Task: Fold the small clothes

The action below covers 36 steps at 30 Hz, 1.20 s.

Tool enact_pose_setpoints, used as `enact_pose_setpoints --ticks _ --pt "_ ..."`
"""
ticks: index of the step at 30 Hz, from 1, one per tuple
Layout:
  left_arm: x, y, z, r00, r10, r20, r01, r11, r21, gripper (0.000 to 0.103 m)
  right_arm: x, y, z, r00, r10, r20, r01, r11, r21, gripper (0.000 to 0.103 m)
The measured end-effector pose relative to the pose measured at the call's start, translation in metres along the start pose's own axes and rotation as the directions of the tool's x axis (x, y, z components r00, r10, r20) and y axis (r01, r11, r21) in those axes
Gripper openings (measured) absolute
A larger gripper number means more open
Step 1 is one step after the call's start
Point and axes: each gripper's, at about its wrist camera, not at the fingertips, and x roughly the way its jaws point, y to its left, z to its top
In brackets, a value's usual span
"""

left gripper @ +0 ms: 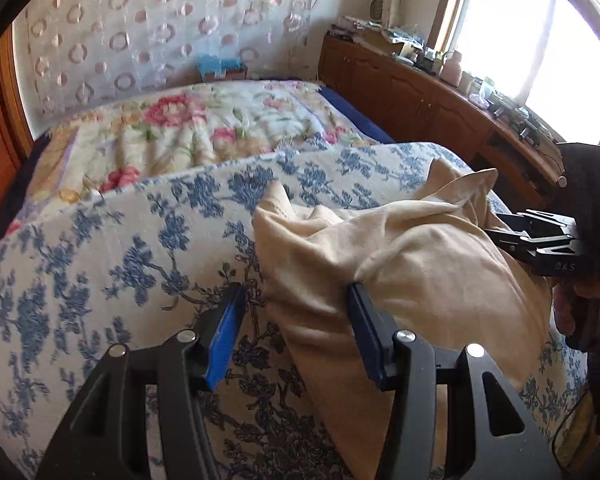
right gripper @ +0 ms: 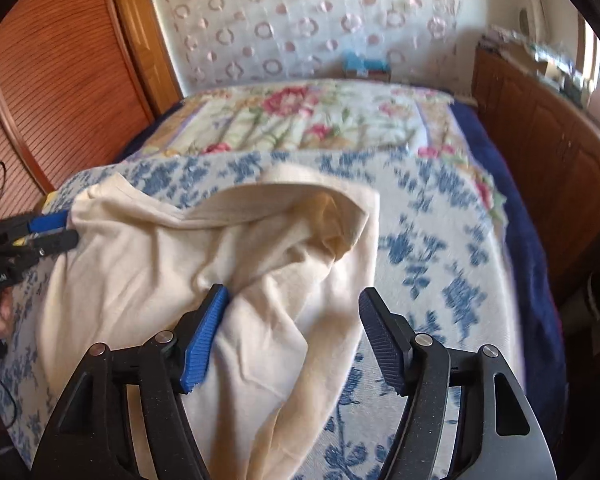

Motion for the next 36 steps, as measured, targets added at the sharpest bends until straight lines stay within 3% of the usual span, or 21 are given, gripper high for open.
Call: enact_pose_setpoints --ticks 5,8,9,10,11,12,13,16,21,26,29,36 --pt "0.013 -0.005 -0.002 0.999 -0.020 -0.038 0.020 1.000 0.003 0.052 0.004 0.003 -0.004 0.999 0.049 -0.016 -0.050 0.999 -0.016 0.069" --pt "0.015 -0.006 -0.002 0.999 -0.030 -0.036 0.030 1.000 0.000 0.052 0.004 0.009 -0.004 0.996 0.087 -0.027 -0.088 0.995 -0.043 0.050" --pt "0.014 -0.004 -0.001 0.999 -0.041 -0.035 0.041 0.999 -0.008 0.052 0.005 0.011 -0.003 0.995 0.099 -0.031 -0.101 0.994 -0.050 0.040" --pt "0.014 -0.003 -0.001 0.997 -0.067 -0.034 0.066 0.998 -0.019 0.049 0.005 0.013 -0.003 0.992 0.120 -0.038 -0.122 0.991 -0.057 0.031" --pt "0.013 -0.002 -0.002 0.994 -0.101 -0.034 0.100 0.995 -0.026 0.039 0.006 0.016 -0.002 0.990 0.132 -0.039 -0.135 0.989 -0.069 0.027" --pt "0.012 -0.001 -0.002 0.989 -0.145 -0.035 0.144 0.989 -0.040 0.021 0.006 0.018 -0.002 0.989 0.143 -0.037 -0.145 0.986 -0.083 0.021" --pt "0.009 -0.001 -0.003 0.987 -0.161 -0.026 0.160 0.986 -0.046 0.013 0.004 0.021 -0.002 0.987 0.155 -0.030 -0.157 0.982 -0.103 0.018" --pt "-0.004 -0.010 -0.004 0.988 -0.154 0.000 0.154 0.988 0.022 0.008 -0.001 0.024 -0.002 0.989 0.148 -0.002 -0.147 0.982 -0.115 0.015" --pt "-0.055 -0.003 -0.002 0.977 -0.183 0.113 0.183 0.983 0.011 0.007 -0.033 0.037 0.010 0.981 0.169 0.095 -0.154 0.977 -0.147 0.014" --pt "-0.108 0.024 -0.014 0.967 -0.123 0.222 0.133 0.991 -0.033 0.007 -0.052 0.078 0.037 0.966 0.204 0.157 -0.164 0.958 -0.237 0.013" --pt "-0.137 0.058 -0.028 0.960 -0.045 0.275 0.075 0.992 -0.099 0.007 -0.047 0.111 0.060 0.957 0.238 0.164 -0.180 0.935 -0.305 0.012" --pt "-0.185 0.146 -0.083 0.933 0.138 0.331 -0.036 0.954 -0.297 0.007 -0.002 0.221 0.125 0.932 0.344 0.119 -0.245 0.834 -0.494 0.012"
